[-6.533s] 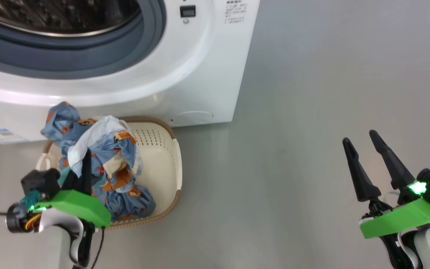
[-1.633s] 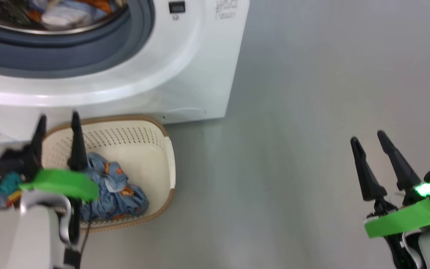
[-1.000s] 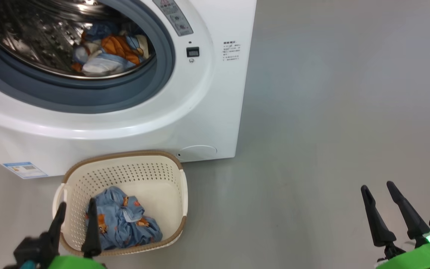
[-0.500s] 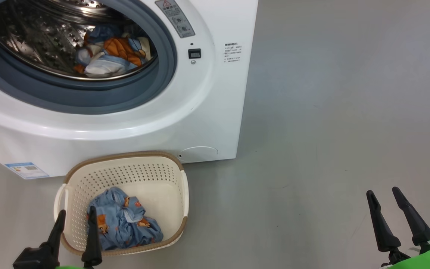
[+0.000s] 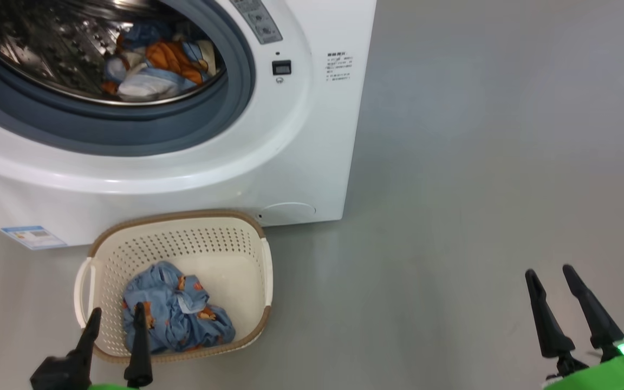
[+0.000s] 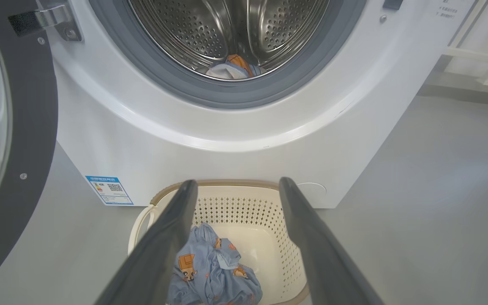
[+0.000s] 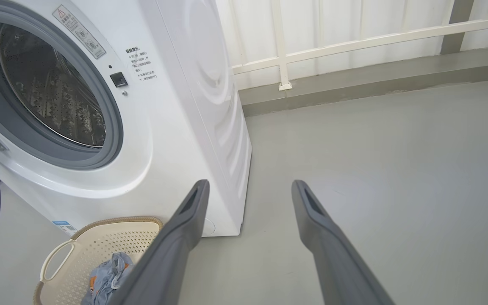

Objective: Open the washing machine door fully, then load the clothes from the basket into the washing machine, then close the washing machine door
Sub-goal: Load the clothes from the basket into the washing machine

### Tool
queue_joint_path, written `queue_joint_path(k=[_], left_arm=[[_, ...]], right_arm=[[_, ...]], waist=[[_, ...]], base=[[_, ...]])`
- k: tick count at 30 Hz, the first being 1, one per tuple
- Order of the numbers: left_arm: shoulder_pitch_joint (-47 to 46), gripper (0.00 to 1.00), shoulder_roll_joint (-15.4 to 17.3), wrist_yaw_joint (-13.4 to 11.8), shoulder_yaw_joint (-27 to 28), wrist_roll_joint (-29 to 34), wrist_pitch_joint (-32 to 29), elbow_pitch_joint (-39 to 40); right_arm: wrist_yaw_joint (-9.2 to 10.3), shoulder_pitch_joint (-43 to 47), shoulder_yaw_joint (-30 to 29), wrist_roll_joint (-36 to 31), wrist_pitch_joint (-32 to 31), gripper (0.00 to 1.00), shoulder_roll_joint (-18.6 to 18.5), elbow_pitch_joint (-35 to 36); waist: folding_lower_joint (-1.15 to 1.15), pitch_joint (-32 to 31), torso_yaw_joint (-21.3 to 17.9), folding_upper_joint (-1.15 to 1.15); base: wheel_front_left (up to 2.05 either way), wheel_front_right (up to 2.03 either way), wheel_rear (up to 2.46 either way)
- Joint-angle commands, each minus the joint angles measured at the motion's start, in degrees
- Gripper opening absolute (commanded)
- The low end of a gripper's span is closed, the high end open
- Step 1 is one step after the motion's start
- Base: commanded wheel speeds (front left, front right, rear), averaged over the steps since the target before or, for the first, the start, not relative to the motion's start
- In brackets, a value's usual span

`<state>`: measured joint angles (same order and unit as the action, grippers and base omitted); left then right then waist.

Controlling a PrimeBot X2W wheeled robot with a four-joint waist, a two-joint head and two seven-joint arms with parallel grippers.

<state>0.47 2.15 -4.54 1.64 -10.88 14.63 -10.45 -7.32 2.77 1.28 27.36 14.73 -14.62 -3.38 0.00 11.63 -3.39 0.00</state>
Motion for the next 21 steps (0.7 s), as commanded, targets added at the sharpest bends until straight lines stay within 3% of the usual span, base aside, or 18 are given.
queue_joint_path(k=[1, 21], left_arm=[[-2.57, 1.0, 0.73, -0.34, 1.62, 0.62, 0.37, 0.38], [-24.43, 1.0, 2.45, 0.85, 1.57, 6.04, 0.37, -30.84]], right_arm=[[-0.17, -1.88, 1.47, -0.2, 0.27, 1.0, -0.95, 1.64], [-0.17, -11.57, 5.51, 1.11, 0.27, 1.0, -0.11, 2.59]], waist=[[0.0, 1.0, -0.07, 0.0], [0.0, 14.35, -2.91, 0.0]], base=[[0.0, 0.0, 0.0], [0.0, 0.0, 0.0]])
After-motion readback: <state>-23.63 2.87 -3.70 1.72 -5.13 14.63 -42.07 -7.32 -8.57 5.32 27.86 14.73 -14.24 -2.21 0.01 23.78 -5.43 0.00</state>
